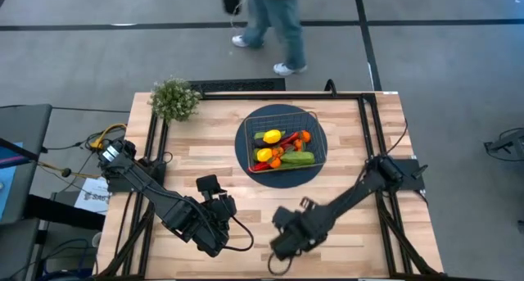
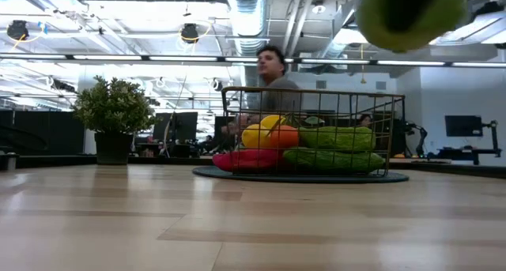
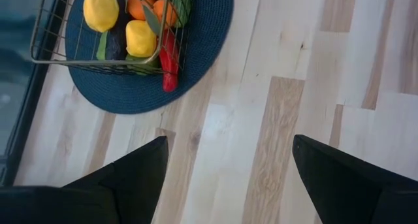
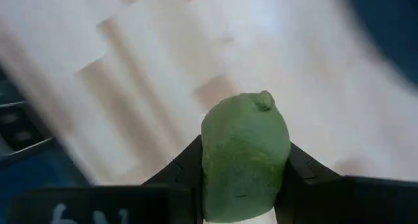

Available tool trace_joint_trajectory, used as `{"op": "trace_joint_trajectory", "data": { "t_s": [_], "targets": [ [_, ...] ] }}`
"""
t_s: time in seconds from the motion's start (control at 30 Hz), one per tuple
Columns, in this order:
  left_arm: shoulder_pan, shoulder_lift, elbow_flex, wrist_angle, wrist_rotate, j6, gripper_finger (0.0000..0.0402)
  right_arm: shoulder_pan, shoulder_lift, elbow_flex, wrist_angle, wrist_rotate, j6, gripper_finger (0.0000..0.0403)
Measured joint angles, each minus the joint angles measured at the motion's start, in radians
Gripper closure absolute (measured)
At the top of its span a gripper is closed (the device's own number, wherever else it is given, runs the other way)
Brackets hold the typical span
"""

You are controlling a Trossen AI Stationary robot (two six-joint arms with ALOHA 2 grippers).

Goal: Build produce basket
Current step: Put the green lime into the wire basket

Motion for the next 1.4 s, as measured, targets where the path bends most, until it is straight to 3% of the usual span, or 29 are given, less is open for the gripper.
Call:
{"op": "trace_joint_trajectory", "data": {
  "t_s": [0.17, 0.5, 0.73, 1.07, 1.4],
  "targets": [
    [0.000, 0.000, 0.000, 0.000, 0.000, 0.005, 0.0088, -0.090, -0.001, 0.108, -0.223, 0.079, -0.115, 0.0282],
    [0.003, 0.000, 0.000, 0.001, -0.026, -0.003, 0.0088, -0.292, -0.048, 0.121, -0.226, 0.119, -0.432, 0.0282],
    [0.012, 0.000, 0.000, 0.002, -0.038, -0.010, 0.0088, -0.370, -0.193, 0.096, -0.228, 0.191, -0.516, 0.0282],
    [0.034, 0.000, 0.000, 0.000, -0.049, -0.016, 0.0088, -0.374, -0.585, -0.129, -0.226, 0.325, -0.353, 0.0282],
    [0.070, 0.000, 0.000, -0.001, -0.052, -0.024, 0.0088, -0.362, -0.847, -0.512, -0.019, 0.331, -0.281, 0.0282]
  ]
}}
